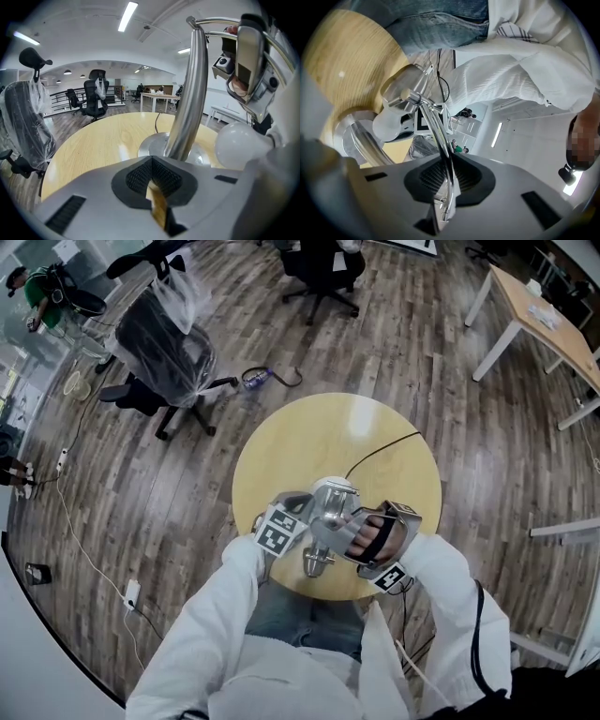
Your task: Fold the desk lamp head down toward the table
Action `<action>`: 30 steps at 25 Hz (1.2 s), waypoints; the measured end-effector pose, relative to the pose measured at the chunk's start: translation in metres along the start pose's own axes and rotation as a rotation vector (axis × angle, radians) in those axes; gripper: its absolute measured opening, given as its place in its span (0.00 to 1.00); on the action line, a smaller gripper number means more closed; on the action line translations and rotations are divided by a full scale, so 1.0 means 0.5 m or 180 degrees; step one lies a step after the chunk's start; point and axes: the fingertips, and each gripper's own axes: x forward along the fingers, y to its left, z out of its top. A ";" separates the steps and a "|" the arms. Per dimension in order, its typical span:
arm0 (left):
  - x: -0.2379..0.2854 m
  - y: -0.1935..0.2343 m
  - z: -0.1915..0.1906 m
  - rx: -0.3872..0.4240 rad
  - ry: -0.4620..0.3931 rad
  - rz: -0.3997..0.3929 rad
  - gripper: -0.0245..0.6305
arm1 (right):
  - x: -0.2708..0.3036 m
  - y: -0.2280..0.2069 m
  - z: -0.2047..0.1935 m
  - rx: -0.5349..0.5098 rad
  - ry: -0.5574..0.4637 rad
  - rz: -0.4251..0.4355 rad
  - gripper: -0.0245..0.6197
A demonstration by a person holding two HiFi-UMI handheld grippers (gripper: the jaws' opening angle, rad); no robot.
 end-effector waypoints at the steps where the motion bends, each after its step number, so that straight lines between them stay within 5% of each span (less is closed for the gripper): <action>1: -0.001 0.000 0.000 -0.0003 -0.0009 -0.0009 0.04 | 0.000 0.001 0.000 -0.0009 0.0031 0.0039 0.11; 8: -0.002 0.006 0.000 -0.0175 -0.0139 0.0020 0.04 | -0.002 0.002 -0.011 0.0681 0.0453 0.0114 0.16; 19: -0.008 0.008 -0.005 -0.0250 -0.0202 -0.0069 0.04 | -0.028 0.009 -0.024 0.1038 0.1175 0.0082 0.17; 30: -0.006 0.003 0.006 -0.0295 -0.0242 -0.0216 0.04 | -0.030 0.018 -0.017 0.0529 0.0996 0.0087 0.17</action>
